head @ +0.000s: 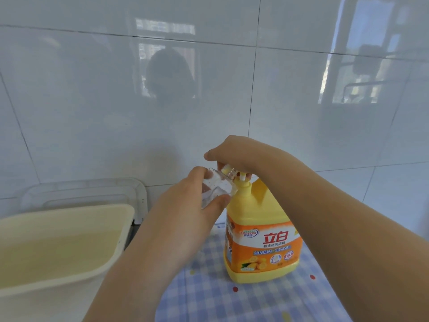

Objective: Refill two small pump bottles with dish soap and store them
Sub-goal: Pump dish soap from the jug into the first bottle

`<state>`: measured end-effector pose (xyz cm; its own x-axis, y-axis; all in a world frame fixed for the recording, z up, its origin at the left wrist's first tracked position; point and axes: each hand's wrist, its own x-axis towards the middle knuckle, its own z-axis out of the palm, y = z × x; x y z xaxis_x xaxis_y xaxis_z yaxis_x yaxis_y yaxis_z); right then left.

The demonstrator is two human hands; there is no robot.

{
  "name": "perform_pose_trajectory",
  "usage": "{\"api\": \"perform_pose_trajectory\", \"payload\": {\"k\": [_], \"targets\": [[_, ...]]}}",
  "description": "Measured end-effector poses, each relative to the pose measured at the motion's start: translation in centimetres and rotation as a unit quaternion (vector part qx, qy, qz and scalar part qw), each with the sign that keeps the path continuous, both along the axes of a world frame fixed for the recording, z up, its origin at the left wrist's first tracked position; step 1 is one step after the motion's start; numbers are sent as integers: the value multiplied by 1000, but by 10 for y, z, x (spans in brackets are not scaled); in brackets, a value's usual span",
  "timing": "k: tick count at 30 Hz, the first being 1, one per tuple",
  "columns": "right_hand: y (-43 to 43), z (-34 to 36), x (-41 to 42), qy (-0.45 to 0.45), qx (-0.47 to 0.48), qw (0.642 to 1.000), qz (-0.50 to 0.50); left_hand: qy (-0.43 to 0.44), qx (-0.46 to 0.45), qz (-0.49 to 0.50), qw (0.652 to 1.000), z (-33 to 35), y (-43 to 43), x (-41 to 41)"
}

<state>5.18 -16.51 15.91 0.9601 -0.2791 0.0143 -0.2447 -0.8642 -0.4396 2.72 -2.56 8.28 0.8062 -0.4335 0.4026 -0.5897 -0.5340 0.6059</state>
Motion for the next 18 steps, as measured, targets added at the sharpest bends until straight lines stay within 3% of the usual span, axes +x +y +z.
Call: {"api": "perform_pose_trajectory", "payload": {"k": [7,18], "targets": [[1,-10,2,-24,3,1000,12,40,35,-15,998,-3,1,3],[-2,-12,5,-33,6,999,3,16,54,-13,998,-1,3,1]]}}
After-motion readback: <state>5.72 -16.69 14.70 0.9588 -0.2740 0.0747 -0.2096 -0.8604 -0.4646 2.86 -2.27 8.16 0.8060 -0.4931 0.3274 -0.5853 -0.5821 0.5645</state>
